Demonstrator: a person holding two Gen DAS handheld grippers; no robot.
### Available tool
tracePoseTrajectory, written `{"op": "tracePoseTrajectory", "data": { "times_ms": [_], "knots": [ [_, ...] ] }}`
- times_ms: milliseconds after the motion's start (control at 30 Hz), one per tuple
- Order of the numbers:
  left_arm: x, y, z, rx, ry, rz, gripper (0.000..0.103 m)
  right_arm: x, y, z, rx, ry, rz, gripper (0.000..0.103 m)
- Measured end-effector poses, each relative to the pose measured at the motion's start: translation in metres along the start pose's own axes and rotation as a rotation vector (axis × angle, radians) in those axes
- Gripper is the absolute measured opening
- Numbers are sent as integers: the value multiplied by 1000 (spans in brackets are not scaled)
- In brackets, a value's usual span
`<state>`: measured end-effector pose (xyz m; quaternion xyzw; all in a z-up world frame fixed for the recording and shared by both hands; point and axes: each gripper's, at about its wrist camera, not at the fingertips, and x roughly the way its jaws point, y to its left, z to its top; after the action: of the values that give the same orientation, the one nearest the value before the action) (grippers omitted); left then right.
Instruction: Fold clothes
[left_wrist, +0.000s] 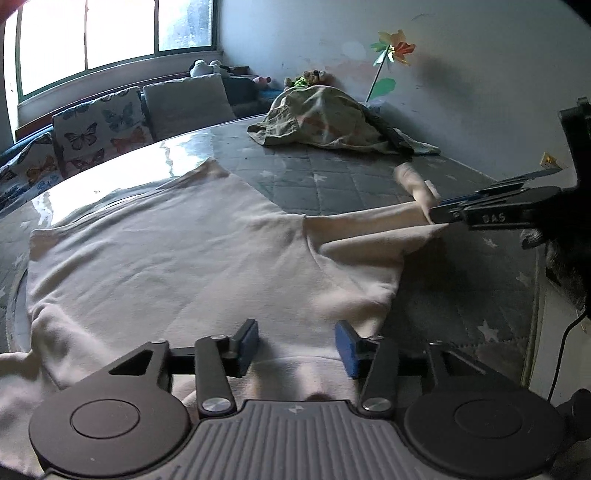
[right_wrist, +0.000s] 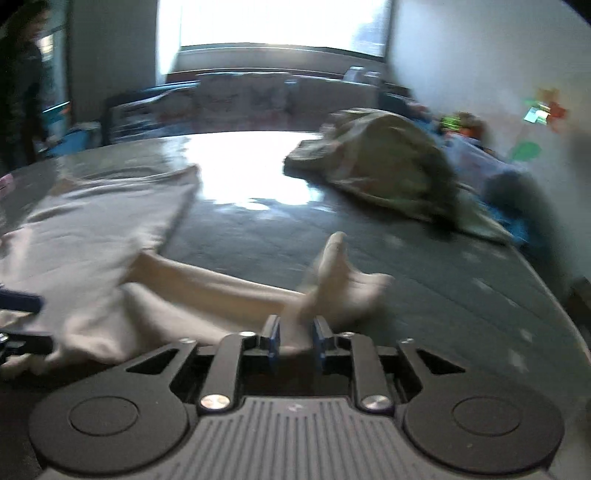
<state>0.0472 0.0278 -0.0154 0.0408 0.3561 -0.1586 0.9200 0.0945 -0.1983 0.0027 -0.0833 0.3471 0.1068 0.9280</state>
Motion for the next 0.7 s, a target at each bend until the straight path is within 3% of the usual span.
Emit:
{"op": "tracePoseTrajectory", "data": {
  "times_ms": [100,367,567,700],
  "knots": [
    [1,-1,0,3,0,-3,54,-2,-17,-7,58,6,-39,30],
    [1,-2,0,6,0,-5,57,-11,-21,11,90,-96,6,35],
    [1,-2,0,3,-1,-5,59,21,-8,29,87,-54,73,36],
    [0,-2,-1,1,-2,-7,59,44,-1,32,76,-12,48,30]
  ]
}}
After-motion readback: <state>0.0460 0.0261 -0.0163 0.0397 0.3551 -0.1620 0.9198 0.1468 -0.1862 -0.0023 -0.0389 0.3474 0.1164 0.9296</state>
